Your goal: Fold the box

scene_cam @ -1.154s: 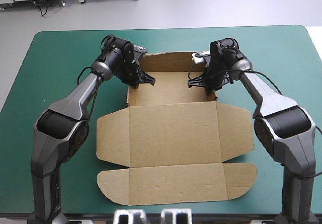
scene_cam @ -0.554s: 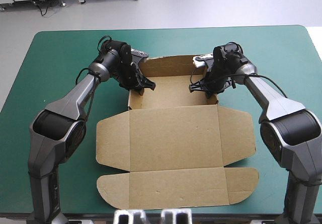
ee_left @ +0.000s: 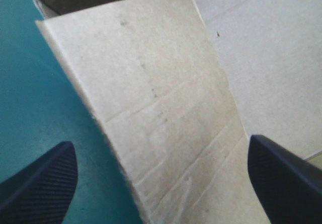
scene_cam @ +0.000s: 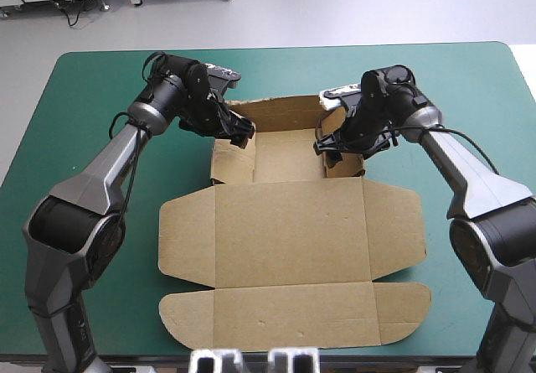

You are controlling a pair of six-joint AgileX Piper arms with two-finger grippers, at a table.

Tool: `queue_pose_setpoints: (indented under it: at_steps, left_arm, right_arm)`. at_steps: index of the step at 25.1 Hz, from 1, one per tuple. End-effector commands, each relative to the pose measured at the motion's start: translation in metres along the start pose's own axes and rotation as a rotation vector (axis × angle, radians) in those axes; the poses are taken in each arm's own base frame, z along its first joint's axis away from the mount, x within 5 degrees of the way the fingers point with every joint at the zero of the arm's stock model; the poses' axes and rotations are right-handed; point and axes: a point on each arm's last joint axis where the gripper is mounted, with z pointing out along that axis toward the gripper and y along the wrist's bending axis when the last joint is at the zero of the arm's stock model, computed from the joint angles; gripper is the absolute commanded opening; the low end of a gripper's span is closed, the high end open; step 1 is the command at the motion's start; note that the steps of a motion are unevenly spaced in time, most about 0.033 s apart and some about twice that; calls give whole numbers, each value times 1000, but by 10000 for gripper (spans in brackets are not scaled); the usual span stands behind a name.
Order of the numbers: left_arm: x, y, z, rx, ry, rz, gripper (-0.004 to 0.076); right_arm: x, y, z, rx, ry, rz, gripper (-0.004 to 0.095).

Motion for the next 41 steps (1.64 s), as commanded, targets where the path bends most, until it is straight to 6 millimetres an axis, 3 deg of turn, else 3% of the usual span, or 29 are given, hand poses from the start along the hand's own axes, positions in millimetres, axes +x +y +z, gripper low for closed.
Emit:
queue_pose_setpoints:
  at_steps: [1, 5, 7, 9, 11, 12, 15, 17, 18, 21, 26, 28, 36, 41]
  left_arm:
    - [7, 1, -49, 3, -61, -3, 659]
    - [13, -1, -78, 2, -126, 6, 640]
    - [24, -6, -113, 9, -206, 75, 555]
    - [47, -14, -171, 16, -344, 175, 278]
    - [75, -16, -219, -35, -462, 247, 54]
    - [87, -16, -237, -55, -506, 260, -11]
    - [130, -16, -284, -129, -630, 269, -5]
    - [158, -14, -295, -169, -648, 268, -5]
    - [177, -12, -293, -188, -637, 266, -5]
    - [202, -11, -273, -178, -570, 262, -5]
    - [243, -10, -233, -141, -457, 221, -5]
    - [256, -10, -213, -115, -405, 171, -5]
    - [287, -11, -146, -28, -209, 56, -5]
    - [289, -11, -127, -4, -189, 45, -5]
  right_arm:
    - [9, -4, -51, 1, -99, -1, 714]
    - [15, -9, -75, 14, -156, -41, 714]
    - [20, -11, -90, 24, -196, -49, 714]
    - [23, -13, -102, 36, -237, -69, 712]
    - [19, -15, -102, 32, -276, -61, 706]
    - [16, -16, -101, 33, -298, -59, 706]
    - [2, -14, -89, -11, -369, -38, 688]
    - [-7, -16, -72, -27, -353, -25, 666]
    - [-10, -17, -58, -29, -318, -20, 651]
    - [-15, -21, -35, -34, -249, -12, 638]
    - [-20, -23, -5, -52, -183, -1, 635]
    - [-22, -24, 3, -49, -173, -26, 580]
    - [-26, -28, 4, -8, -198, -116, -28]
    - [-34, -32, -21, 74, -228, -174, -24]
